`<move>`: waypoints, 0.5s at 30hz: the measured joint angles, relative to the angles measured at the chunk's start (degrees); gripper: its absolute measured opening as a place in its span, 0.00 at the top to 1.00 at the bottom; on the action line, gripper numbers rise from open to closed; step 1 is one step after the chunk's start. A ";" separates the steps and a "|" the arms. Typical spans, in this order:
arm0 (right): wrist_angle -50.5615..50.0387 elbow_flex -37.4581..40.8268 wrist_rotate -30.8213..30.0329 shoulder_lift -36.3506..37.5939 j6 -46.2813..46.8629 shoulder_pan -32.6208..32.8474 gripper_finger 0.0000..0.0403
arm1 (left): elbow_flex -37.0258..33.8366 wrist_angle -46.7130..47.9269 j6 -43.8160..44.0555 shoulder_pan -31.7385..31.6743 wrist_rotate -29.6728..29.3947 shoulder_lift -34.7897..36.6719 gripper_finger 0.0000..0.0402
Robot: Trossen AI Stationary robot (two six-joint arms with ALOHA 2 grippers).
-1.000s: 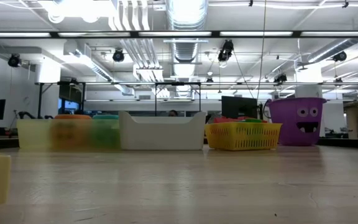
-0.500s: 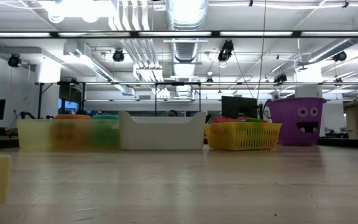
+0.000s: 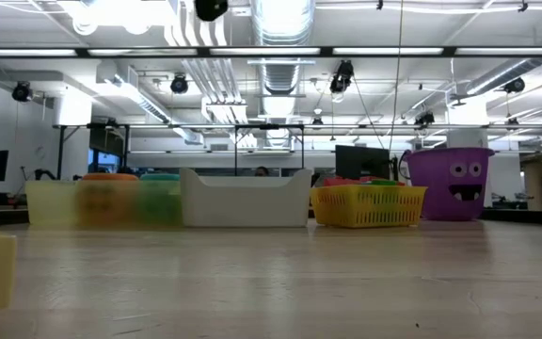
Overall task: Pick & Place Toys
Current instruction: Put the orange game piece into the yellow bin
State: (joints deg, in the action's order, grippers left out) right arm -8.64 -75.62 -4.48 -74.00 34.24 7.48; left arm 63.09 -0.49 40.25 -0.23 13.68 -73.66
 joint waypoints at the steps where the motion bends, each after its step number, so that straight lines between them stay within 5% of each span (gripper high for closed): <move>1: -1.38 -0.24 -0.12 0.03 0.27 -0.44 0.36 | 0.00 0.97 0.16 -0.14 -0.57 0.74 0.04; 15: -32.26 -0.97 -4.67 0.63 0.75 -10.35 0.36 | -0.15 14.95 -1.25 -0.24 -5.20 7.09 0.02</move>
State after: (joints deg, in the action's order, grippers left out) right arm -40.90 -76.60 -9.15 -73.37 34.99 -2.88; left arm 62.94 14.46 39.00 -0.47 8.48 -66.57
